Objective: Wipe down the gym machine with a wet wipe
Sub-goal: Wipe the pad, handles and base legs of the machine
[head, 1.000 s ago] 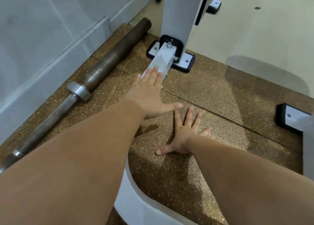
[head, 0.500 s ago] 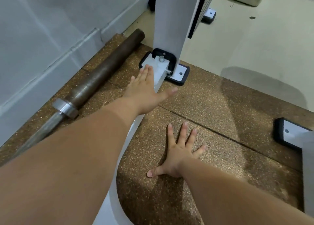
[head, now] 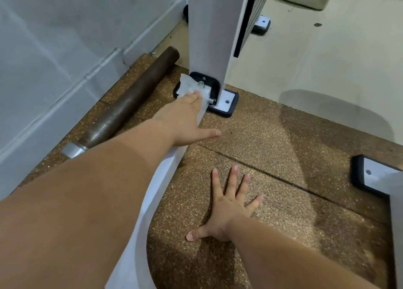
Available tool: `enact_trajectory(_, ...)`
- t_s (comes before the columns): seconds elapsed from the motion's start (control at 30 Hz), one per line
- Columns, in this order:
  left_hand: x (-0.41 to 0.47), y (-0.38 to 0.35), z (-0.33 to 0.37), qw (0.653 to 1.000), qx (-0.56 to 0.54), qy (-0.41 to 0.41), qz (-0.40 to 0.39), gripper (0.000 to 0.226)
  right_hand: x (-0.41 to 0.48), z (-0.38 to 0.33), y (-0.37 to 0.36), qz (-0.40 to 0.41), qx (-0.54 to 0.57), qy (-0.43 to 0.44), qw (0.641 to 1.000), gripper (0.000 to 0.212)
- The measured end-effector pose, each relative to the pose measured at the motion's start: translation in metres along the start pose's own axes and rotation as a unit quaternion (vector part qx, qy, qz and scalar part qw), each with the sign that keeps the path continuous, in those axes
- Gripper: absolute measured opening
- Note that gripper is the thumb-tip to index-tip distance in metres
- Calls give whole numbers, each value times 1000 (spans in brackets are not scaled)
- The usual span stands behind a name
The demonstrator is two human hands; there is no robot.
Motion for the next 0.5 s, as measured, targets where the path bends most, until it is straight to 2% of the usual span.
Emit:
enact_trajectory(0.13,22,-5,29,994,111,-12,-7,128,2,0,-1,0,2,4,1000,170)
enact_trajectory(0.2,24,-11,34,990,142,-11,-9,124,3,1,-1,0,5,6,1000,170)
enact_trajectory(0.37,9,-12,6,990,132,-19,39,115,1,1,-2,7,6,5,1000,170)
enact_trajectory(0.5,-16,-29,-7,998,22,44,45,114,0,0,-3,11,2,9,1000,169)
Point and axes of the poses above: each hand's wrist, its own x-axis towards the middle knuckle, its own y-axis out of the back of the hand, z = x × y, the point moved 1 cm from there along x, towards the middle knuckle, and after that the axes turned 1 degree about y, right-handed, at the moved point
